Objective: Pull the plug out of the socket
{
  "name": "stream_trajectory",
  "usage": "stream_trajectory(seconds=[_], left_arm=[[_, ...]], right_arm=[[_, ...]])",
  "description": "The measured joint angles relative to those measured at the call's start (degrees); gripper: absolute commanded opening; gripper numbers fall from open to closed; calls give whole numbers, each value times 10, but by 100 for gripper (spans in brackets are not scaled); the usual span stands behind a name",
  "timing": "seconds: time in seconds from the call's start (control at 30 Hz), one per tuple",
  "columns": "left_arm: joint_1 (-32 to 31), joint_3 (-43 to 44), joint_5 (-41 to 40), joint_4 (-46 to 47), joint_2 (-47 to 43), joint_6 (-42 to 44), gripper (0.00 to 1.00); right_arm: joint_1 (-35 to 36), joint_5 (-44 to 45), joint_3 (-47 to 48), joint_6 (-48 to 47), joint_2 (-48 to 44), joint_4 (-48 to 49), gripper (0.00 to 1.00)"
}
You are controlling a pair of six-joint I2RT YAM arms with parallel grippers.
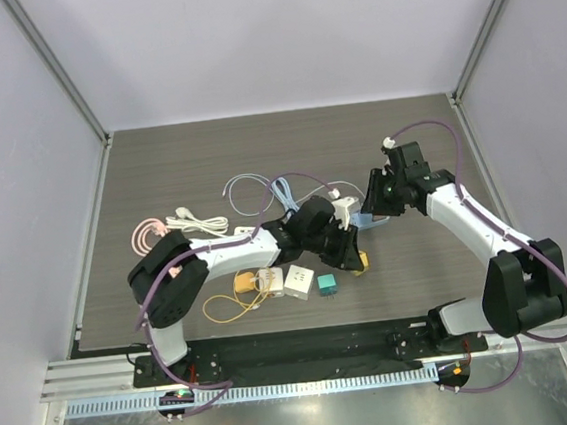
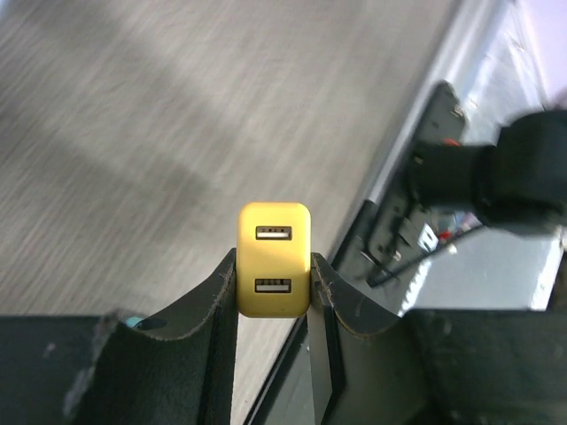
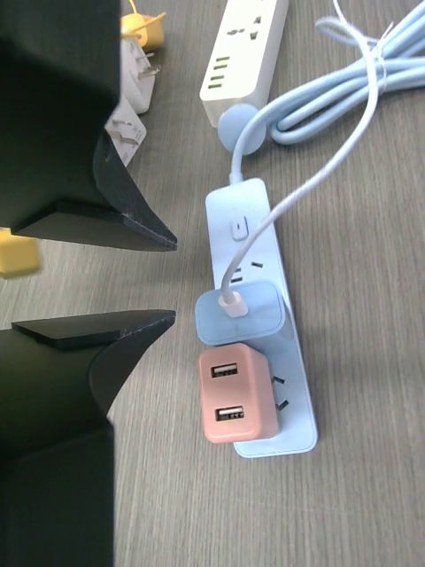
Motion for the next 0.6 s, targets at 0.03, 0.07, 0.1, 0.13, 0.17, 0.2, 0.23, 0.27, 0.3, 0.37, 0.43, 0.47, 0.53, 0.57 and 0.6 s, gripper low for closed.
stream_trajectory(seconds=[0.03,0.07,0.1,0.13,0.17,0.2,0.23,0.27,0.3,0.37,0.43,0.47,0.53,0.57,0.6], left_arm=[[0,4,-10,-4,8,-11,4],[0,6,-19,-5,16,-22,7],[0,6,-25,-7,22,-33,8],[0,6,-29,-10,27,-39,8],[0,5,-32,-12,31,-48,10],[0,4,-34,-14,33,-53,12],[0,1,-36,-14,34,-60,13],[0,-1,-36,-14,34,-64,15],[0,-3,-36,-14,34,-66,17],[0,-7,-35,-14,34,-73,23],[0,-11,-35,-15,34,-78,28],[0,-13,-35,-16,34,-79,34],[0,-15,-35,-24,34,-79,42],[0,-16,-35,-29,34,-77,45],[0,-17,-36,-33,34,-77,48]], right_arm=[[0,0,2,0,-4,-1,40],[0,0,4,0,-6,-1,41],[0,0,6,0,-7,-1,41],[0,0,6,0,-7,-1,41],[0,0,6,0,-7,-2,41],[0,0,6,0,-7,-4,42],[0,0,6,0,-7,-5,42],[0,0,6,0,-7,-5,43],[0,0,6,-1,-7,-5,43],[0,0,6,-1,-7,-5,43],[0,0,6,-1,-7,-5,43],[0,0,6,-1,-7,-5,44],[0,0,6,-1,-7,-5,45],[0,0,6,-1,-7,-5,45],[0,1,6,-1,-7,-5,47]])
